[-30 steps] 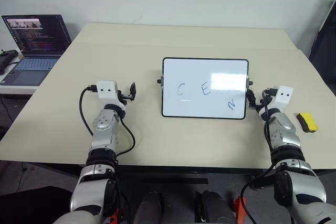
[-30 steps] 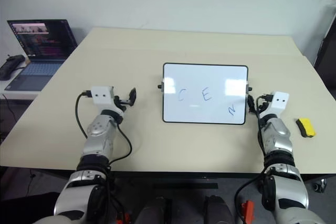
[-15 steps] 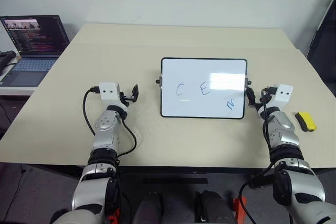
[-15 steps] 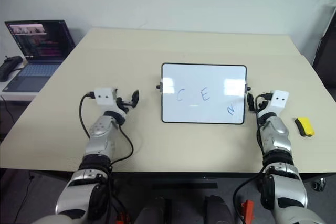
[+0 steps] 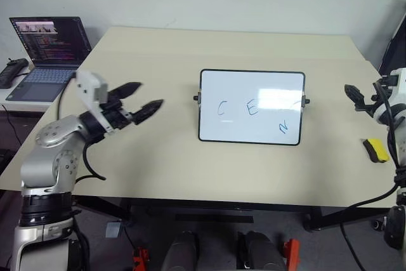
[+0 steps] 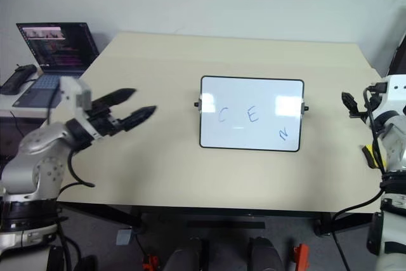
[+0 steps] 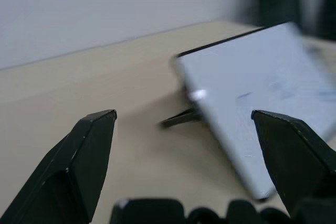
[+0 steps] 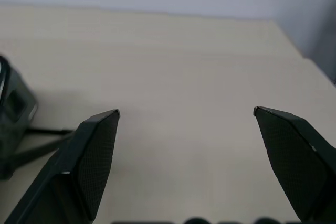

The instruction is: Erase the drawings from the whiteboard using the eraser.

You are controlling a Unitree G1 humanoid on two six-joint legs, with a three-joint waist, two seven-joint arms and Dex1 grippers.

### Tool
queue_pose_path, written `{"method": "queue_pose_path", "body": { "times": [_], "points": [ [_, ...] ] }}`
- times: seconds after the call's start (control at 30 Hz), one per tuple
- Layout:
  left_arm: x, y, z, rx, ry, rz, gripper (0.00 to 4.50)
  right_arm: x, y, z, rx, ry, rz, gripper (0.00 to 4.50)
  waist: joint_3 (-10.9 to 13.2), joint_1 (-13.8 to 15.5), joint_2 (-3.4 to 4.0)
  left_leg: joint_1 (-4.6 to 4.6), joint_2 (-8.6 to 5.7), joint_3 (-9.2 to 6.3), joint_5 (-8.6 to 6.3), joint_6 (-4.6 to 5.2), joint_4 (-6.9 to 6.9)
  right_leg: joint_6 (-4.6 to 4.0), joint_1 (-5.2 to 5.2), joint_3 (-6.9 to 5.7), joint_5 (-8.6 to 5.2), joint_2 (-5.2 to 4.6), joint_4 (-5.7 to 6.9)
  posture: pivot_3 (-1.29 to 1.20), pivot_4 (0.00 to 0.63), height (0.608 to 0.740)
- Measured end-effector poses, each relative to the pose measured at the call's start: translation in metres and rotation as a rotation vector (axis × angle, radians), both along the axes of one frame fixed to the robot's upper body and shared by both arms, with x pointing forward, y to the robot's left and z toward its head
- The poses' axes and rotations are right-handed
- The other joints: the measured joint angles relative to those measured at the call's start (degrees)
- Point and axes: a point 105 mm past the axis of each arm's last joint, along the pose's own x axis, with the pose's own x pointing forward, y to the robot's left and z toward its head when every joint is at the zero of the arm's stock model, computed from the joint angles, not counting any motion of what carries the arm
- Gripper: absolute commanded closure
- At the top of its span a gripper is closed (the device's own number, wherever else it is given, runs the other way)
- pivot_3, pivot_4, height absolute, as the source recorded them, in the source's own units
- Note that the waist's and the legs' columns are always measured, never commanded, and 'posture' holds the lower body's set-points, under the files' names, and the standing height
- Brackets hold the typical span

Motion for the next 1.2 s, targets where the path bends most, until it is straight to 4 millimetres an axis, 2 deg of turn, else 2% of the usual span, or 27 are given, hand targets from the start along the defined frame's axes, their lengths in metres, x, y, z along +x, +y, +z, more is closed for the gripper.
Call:
{"method": "queue_pose_path", "body": {
  "times": [0.13, 0.27, 0.33, 0.43, 0.53, 0.67, 0.77, 0.93, 1.2],
  "points": [
    [-0.003, -0.052, 0.001, -0.029, 0.030, -0.190, 0.00, -0.012, -0.013, 0.007, -0.032, 0.082, 0.016, 0.04, 0.0, -0.2, 0.01, -0.05, -0.11, 0.03, 0.00, 0.00, 0.03, 0.02, -0.04, -0.02, 0.03, 0.09, 0.00, 0.00, 0.150, 0.740],
    [0.002, -0.105, -0.029, 0.018, 0.079, -0.317, 0.00, -0.022, -0.030, -0.005, -0.039, 0.225, -0.012, 0.04, 0.0, -0.6, 0.01, -0.04, -0.12, 0.09, 0.00, 0.00, 0.04, 0.00, -0.04, 0.02, 0.03, 0.11, 0.01, 0.00, 0.150, 0.740],
    [0.003, -0.138, -0.043, -0.028, 0.118, -0.383, 0.00, -0.027, -0.041, -0.016, -0.036, 0.287, -0.042, 0.04, 0.0, -0.7, -0.01, -0.08, -0.13, 0.11, 0.00, 0.01, 0.09, 0.04, -0.06, 0.04, 0.05, 0.11, -0.02, 0.00, 0.150, 0.740],
    [0.000, -0.185, -0.049, -0.064, 0.123, -0.482, 0.00, -0.029, -0.049, -0.022, -0.001, 0.333, -0.062, 0.04, 0.0, -0.9, 0.00, -0.13, -0.15, 0.16, 0.00, 0.01, 0.14, 0.07, -0.12, 0.10, 0.07, 0.12, -0.01, 0.00, 0.150, 0.740],
    [0.003, -0.211, -0.051, 0.001, 0.055, -0.513, 0.00, -0.032, -0.055, -0.023, 0.029, 0.357, -0.064, 0.04, 0.0, -1.0, 0.07, -0.06, -0.13, 0.22, -0.01, 0.02, 0.08, 0.07, -0.11, 0.16, 0.05, 0.17, 0.00, 0.00, 0.150, 0.740],
    [0.003, -0.232, -0.083, 0.118, 0.038, -0.528, 0.00, -0.038, -0.061, -0.037, 0.054, 0.426, -0.072, 0.04, 0.0, -0.9, 0.09, -0.07, -0.15, 0.26, -0.01, 0.02, 0.08, 0.09, -0.12, 0.24, 0.05, 0.17, 0.00, 0.00, 0.150, 0.740],
    [0.007, -0.236, -0.097, 0.141, 0.035, -0.505, 0.00, -0.044, -0.066, -0.052, 0.068, 0.478, -0.090, 0.04, 0.0, -0.9, 0.12, -0.08, -0.16, 0.31, -0.02, 0.03, 0.10, 0.13, -0.14, 0.31, 0.07, 0.17, 0.00, 0.00, 0.150, 0.740],
    [0.007, -0.247, -0.092, 0.121, -0.017, -0.513, 0.00, -0.048, -0.066, -0.070, 0.084, 0.538, -0.086, 0.04, 0.0, -0.9, 0.13, -0.09, -0.18, 0.36, -0.02, 0.02, 0.14, 0.35, -0.14, 0.39, 0.01, 0.17, -0.01, 0.00, 0.150, 0.740],
    [0.001, -0.256, -0.089, 0.106, -0.038, -0.533, 0.00, -0.049, -0.065, -0.075, 0.088, 0.555, -0.076, 0.04, 0.0, -0.9, 0.18, -0.03, -0.19, 0.46, -0.02, 0.02, 0.14, 0.42, -0.15, 0.53, 0.02, 0.18, 0.01, 0.00, 0.150, 0.740]
  ]
}}
